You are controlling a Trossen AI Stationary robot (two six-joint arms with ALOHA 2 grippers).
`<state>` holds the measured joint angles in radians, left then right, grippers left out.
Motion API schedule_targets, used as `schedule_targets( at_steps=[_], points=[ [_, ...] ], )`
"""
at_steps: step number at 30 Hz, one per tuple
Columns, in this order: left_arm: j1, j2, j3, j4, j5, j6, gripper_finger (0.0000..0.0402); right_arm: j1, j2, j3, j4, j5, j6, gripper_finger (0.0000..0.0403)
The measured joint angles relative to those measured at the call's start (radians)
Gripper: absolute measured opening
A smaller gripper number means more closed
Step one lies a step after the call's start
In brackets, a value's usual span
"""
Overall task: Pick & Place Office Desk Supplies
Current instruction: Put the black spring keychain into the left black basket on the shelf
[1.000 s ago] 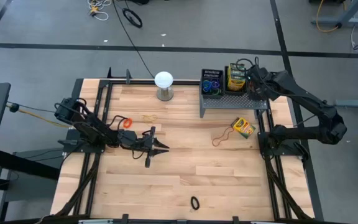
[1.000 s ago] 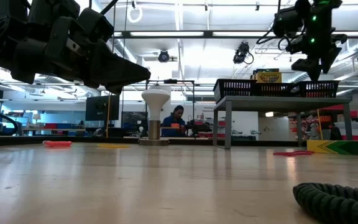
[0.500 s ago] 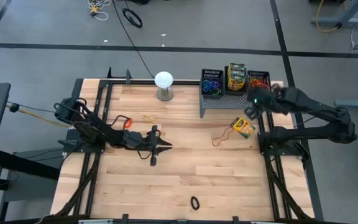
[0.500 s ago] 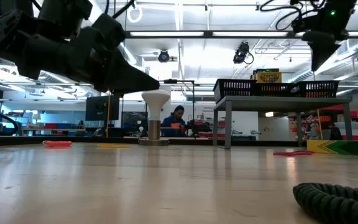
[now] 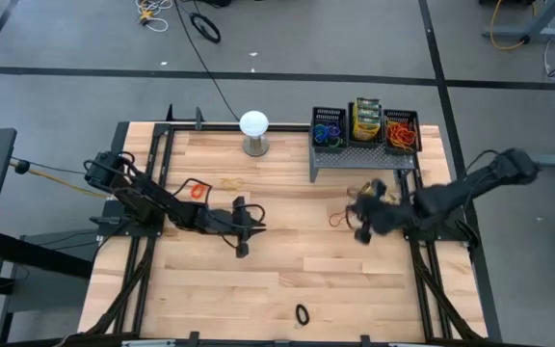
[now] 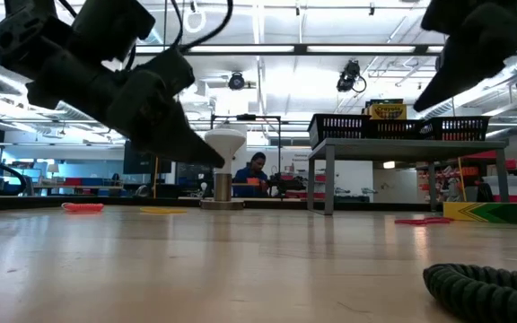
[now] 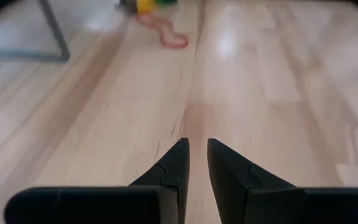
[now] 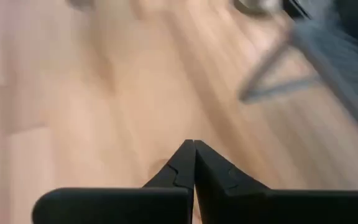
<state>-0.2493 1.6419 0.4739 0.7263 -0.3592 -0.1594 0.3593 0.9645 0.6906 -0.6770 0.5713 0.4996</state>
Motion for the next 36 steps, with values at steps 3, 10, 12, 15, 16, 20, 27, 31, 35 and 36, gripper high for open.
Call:
schedule_targets(
  at_steps=[3, 10, 12, 15, 16, 20, 27, 31, 35, 36],
  points=[
    [0.0, 0.0, 0.002, -0.042, -0.008, -0.058, 0.0063, 0.116, 0.039, -0.067, 0.19, 0.058, -0.039, 0.0004],
    [0.0, 0.0, 0.001, -0.083, -0.03, -0.111, 0.0063, 0.259, 0.143, -0.181, 0.45, 0.071, -0.08, 0.0014],
    [0.0, 0.003, 0.001, -0.078, -0.03, -0.111, 0.0063, 0.262, 0.169, -0.193, 0.436, 0.071, -0.033, 0.0019],
    [0.0, 0.021, 0.001, -0.052, -0.025, -0.11, 0.0063, 0.248, 0.206, -0.209, 0.429, 0.071, 0.02, 0.0029],
    [0.0, 0.027, 0.001, -0.045, -0.025, -0.106, 0.0063, 0.242, 0.22, -0.209, 0.429, 0.071, 0.029, 0.0033],
    [-0.002, 0.08, 0.002, 0.011, -0.011, -0.103, 0.0063, 0.233, 0.301, -0.21, 0.599, -0.018, 0.019, 0.0056],
    [-0.016, 0.191, 0.002, 0.133, -0.001, -0.087, 0.0063, 0.295, 0.571, -0.1, 0.893, -0.21, -0.154, 0.0113],
    [-0.015, 0.214, 0.003, 0.153, -0.003, -0.086, 0.0063, 0.334, 0.714, 0.023, 0.873, -0.22, -0.314, 0.0148],
    [-0.015, 0.214, 0.003, 0.16, 0.001, -0.085, 0.0063, 0.353, 0.805, 0.147, 0.772, -0.35, -0.45, 0.0167],
    [-0.015, 0.214, 0.003, 0.166, 0.001, -0.085, 0.0063, 0.353, 0.823, 0.174, 0.755, -0.381, -0.456, 0.0168]
  ],
)
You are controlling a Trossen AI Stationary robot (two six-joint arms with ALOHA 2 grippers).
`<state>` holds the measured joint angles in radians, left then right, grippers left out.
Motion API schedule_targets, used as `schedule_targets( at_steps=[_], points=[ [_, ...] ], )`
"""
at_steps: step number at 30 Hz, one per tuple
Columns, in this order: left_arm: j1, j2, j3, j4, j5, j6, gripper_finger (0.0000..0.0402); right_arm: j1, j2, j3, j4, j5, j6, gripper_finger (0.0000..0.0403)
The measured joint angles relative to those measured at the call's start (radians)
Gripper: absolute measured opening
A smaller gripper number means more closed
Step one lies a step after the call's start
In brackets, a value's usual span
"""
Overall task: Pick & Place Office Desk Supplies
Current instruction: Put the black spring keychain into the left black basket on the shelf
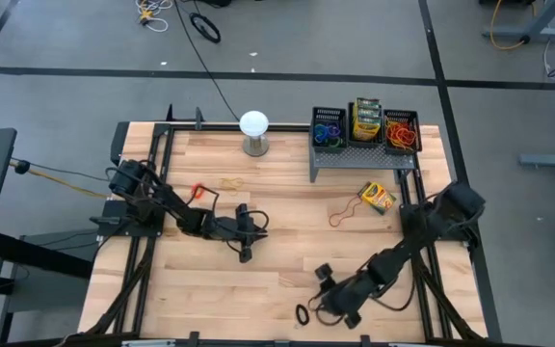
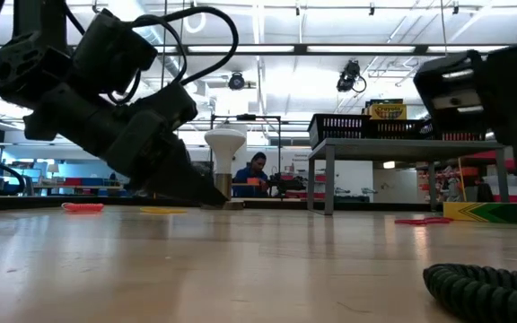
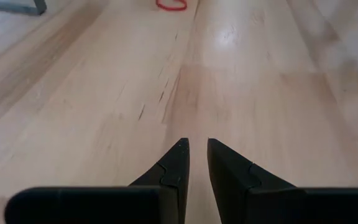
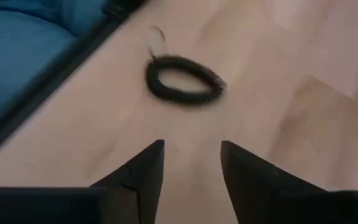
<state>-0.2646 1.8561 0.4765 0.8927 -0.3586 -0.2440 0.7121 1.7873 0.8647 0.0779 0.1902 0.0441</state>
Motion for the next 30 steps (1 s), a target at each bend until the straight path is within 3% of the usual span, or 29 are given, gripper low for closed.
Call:
schedule_targets(
  at_steps=[3, 10, 15, 23, 30],
  points=[
    [0.003, 0.0, 0.0, 0.009, 0.0, 0.0, 0.0063, -0.007, 0.05, 0.086, -0.045, -0.046, 0.005, 0.0169],
    [0.003, -0.001, 0.0, 0.019, 0.0, 0.001, 0.0063, -0.067, 0.153, 0.3, -0.271, -0.029, 0.277, 0.0169],
    [0.003, -0.001, 0.0, 0.02, 0.0, 0.001, 0.0063, -0.09, 0.23, 0.411, -0.386, -0.068, 0.335, 0.0169],
    [0.003, -0.001, 0.0, 0.023, 0.0, 0.001, 0.0063, -0.112, 0.276, 0.454, -0.407, -0.192, 0.368, 0.0156],
    [0.003, -0.001, 0.0, 0.027, 0.0, 0.001, 0.0063, -0.116, 0.276, 0.454, -0.411, -0.203, 0.313, 0.0095]
  ],
)
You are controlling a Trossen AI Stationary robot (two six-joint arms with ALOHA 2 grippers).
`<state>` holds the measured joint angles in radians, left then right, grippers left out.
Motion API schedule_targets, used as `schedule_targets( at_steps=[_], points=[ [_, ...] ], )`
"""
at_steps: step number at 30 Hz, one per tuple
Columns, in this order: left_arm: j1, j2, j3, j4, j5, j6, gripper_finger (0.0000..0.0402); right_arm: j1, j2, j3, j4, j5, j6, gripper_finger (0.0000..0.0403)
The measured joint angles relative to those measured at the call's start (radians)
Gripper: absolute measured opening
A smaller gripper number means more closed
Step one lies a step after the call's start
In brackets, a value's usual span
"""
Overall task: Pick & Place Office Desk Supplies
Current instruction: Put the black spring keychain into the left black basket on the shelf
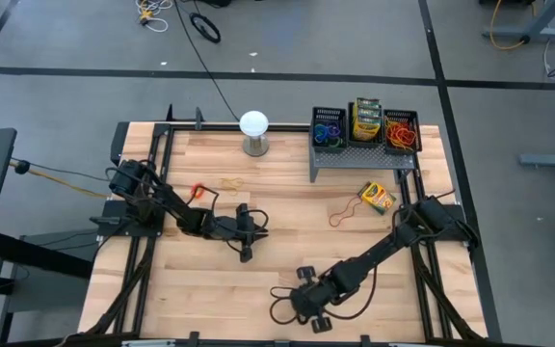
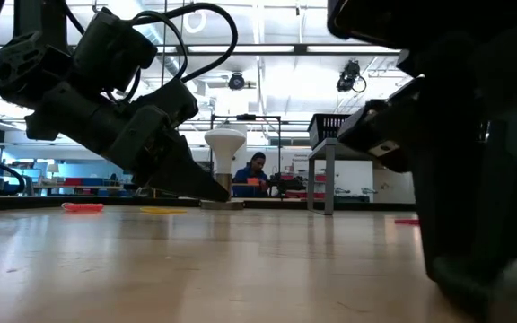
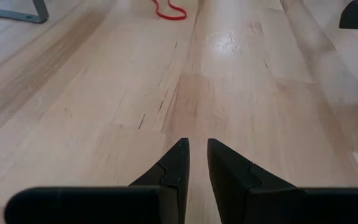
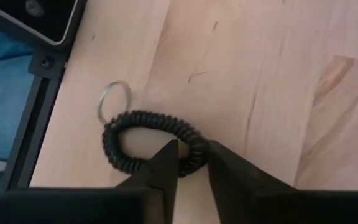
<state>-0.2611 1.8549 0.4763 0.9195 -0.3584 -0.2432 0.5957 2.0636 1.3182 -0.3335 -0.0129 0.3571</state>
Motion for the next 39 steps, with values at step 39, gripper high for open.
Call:
schedule_targets(
  at_steps=[39],
  points=[
    [0.026, 0.0, 0.031, 0.055, -0.166, 0.079, 0.0063, -0.817, -0.686, -0.003, -0.555, 0.776, -0.305, 0.0014]
  ],
)
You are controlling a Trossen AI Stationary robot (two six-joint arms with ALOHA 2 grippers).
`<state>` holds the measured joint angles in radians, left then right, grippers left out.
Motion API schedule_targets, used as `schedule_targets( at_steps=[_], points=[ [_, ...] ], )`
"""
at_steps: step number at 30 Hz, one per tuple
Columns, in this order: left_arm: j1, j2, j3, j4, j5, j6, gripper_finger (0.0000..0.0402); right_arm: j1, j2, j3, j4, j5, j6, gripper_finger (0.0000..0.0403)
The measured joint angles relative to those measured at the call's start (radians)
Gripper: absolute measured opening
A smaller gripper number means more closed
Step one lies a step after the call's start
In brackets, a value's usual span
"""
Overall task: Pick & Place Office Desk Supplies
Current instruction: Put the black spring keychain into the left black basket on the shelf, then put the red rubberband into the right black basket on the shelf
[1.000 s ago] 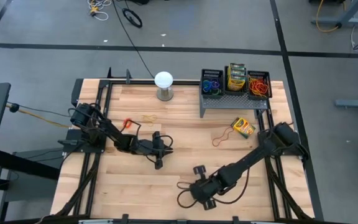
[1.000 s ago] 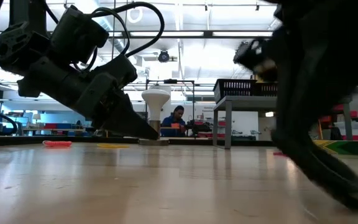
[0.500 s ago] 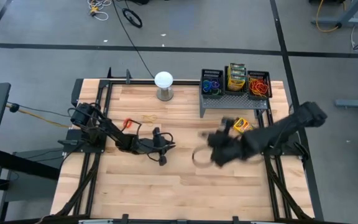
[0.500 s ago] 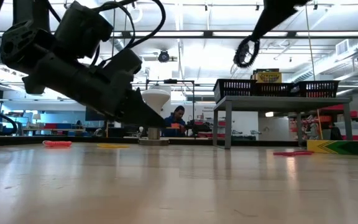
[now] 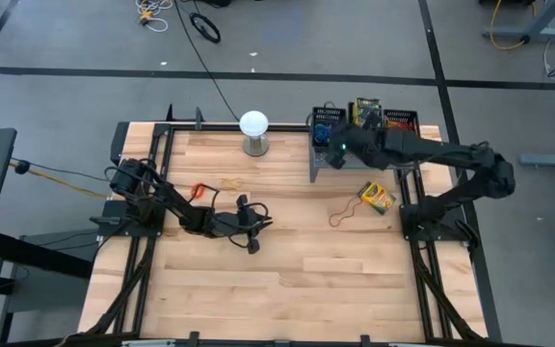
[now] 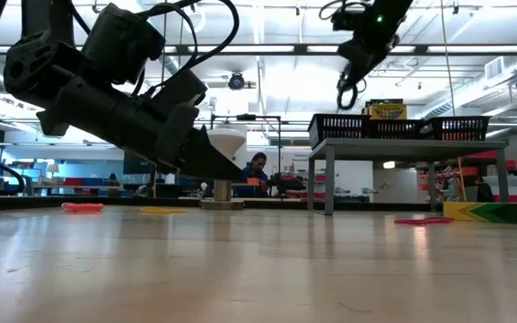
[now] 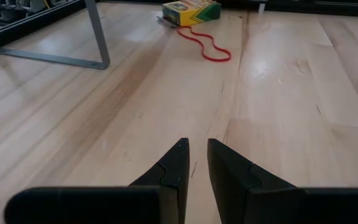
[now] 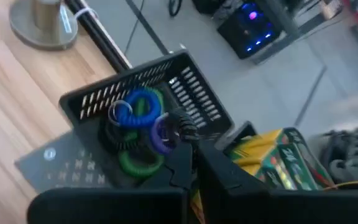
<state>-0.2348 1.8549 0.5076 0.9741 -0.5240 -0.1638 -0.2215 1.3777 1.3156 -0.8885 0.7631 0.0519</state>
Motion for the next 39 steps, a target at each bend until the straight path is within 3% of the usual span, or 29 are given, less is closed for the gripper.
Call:
schedule_targets(
  at_steps=[4, 7, 12, 20, 24, 30, 34, 39],
  points=[
    [0.006, 0.0, 0.0, -0.001, 0.001, 0.0, 0.0063, -0.088, 0.02, 0.0, 0.034, -0.121, -0.024, 0.0025],
    [0.008, 0.0, 0.0, -0.008, 0.0, 0.0, 0.0063, -0.116, 0.036, 0.0, 0.041, -0.156, -0.024, 0.0045],
    [0.007, 0.0, 0.0, -0.005, 0.001, 0.0, 0.0063, -0.121, 0.054, 0.0, 0.041, -0.154, -0.031, 0.0096],
    [0.007, 0.0, 0.0, -0.005, 0.001, 0.0, 0.0063, -0.095, 0.046, 0.0, 0.053, -0.037, -0.068, 0.0174],
    [0.007, 0.0, 0.0, -0.008, 0.004, -0.001, 0.0063, -0.025, 0.012, 0.0, -0.035, -0.041, -0.034, 0.0142],
    [0.013, 0.0, 0.0, 0.0, 0.003, 0.0, 0.0063, 0.175, -0.027, 0.0, -0.134, -0.084, 0.081, 0.0014],
    [0.02, 0.0, 0.0, 0.003, 0.003, -0.001, 0.0063, 0.346, -0.028, -0.014, -0.126, -0.084, 0.162, 0.0018],
    [-0.007, 0.0, 0.0, -0.022, 0.009, -0.001, 0.0063, 0.515, -0.035, -0.217, 0.114, -0.113, 0.188, 0.0005]
  ],
)
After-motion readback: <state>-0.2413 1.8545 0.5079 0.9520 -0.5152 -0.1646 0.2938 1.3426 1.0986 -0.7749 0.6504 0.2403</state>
